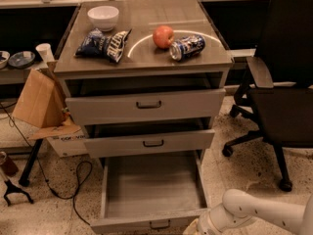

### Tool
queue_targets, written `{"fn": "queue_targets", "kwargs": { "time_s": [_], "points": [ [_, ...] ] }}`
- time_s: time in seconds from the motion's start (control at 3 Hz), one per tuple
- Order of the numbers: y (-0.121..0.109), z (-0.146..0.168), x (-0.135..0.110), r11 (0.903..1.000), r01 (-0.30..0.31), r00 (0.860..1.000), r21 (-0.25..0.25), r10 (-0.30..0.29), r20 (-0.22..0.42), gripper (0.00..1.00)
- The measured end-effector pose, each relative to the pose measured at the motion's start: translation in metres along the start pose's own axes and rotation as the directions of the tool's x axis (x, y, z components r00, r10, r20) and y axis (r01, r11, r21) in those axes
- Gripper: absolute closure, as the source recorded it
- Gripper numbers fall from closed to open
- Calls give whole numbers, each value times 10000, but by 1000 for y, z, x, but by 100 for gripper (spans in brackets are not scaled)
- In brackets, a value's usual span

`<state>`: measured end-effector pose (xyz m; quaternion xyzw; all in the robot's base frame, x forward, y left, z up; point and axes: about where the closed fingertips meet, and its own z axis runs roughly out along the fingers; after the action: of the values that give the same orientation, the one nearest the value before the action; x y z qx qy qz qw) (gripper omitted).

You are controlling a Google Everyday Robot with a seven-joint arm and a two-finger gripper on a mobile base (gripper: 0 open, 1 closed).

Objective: Close bottom drawer

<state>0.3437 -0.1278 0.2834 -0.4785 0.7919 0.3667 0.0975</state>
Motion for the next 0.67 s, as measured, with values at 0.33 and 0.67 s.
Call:
{"fn": "queue_targets", "kwargs": {
  "time_s": [0.33,0.67],
  "points": [
    [-21,38,7,9997,-230,9997,86,229,109,89],
    [-41,70,11,9981,-558,9984,273,556,96,100]
  ]
}}
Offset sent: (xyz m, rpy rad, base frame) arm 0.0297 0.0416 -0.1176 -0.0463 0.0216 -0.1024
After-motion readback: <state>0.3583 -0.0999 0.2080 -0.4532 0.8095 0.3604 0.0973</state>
